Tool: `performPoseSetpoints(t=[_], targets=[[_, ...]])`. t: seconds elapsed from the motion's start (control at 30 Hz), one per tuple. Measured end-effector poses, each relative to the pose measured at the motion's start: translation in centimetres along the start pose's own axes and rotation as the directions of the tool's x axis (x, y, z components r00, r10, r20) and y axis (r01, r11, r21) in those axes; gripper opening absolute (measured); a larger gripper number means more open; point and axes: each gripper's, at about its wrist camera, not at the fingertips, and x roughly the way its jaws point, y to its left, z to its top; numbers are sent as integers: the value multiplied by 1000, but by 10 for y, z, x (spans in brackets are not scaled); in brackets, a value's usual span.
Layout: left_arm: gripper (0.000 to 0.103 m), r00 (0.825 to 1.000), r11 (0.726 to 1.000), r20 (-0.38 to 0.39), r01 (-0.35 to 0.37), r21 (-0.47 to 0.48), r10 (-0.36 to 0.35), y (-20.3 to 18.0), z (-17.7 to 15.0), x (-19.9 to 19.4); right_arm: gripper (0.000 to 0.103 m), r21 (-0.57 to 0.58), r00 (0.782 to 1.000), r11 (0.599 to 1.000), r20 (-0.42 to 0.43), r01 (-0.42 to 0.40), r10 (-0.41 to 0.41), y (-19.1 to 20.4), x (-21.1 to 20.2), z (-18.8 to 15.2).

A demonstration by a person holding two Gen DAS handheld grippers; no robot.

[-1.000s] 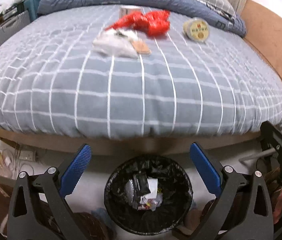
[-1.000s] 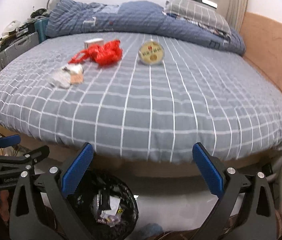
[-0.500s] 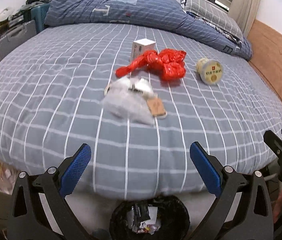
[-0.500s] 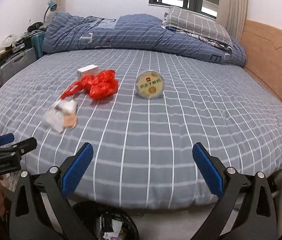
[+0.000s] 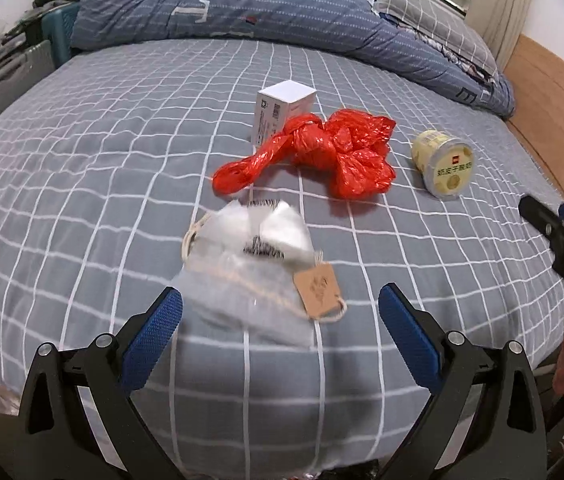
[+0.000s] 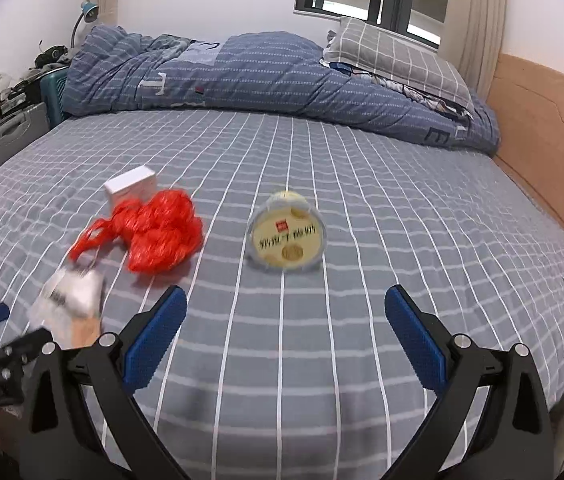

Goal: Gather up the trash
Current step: 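Move both open tools back over the bed toward the remaining trash, then grasp the white mesh bag with the left tool while the right tool grasps the yellow yogurt cup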

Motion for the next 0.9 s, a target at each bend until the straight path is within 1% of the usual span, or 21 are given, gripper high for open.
performPoseSetpoints(t=[0.2,0.33,0.43,0.53,0.63,0.73,0.83,0.9], targets=[[94,1000,1000,-29,-9,-1,9,3,12,23,96,-26,1000,1000,-21,-5,4,12,40,15],[94,998,998,-39,-56,2,56,7,17,35,96,-26,999,1000,-45,-11,9,14,68,21],[93,996,998,-64,-57,-15,56,10,19,44,96,-25,998,999,-62,-22,20,17,88,27],[92,994,997,-87,-73,-8,72,11,20,52,96,-21,997,999,-71,-26,24,19,105,31],[90,992,996,-98,-86,-6,85,14,19,57,96,-7,996,1000,-93,7,-7,17,123,32],[88,991,996,-107,-82,-20,80,17,19,61,96,23,994,1000,-112,22,-19,10,136,32],[84,990,996,-111,-85,-16,82,17,18,64,96,46,993,999,-120,24,-18,4,145,34],[78,990,997,-118,-80,-9,79,15,18,65,95,65,991,998,-131,15,-6,0,150,34]])
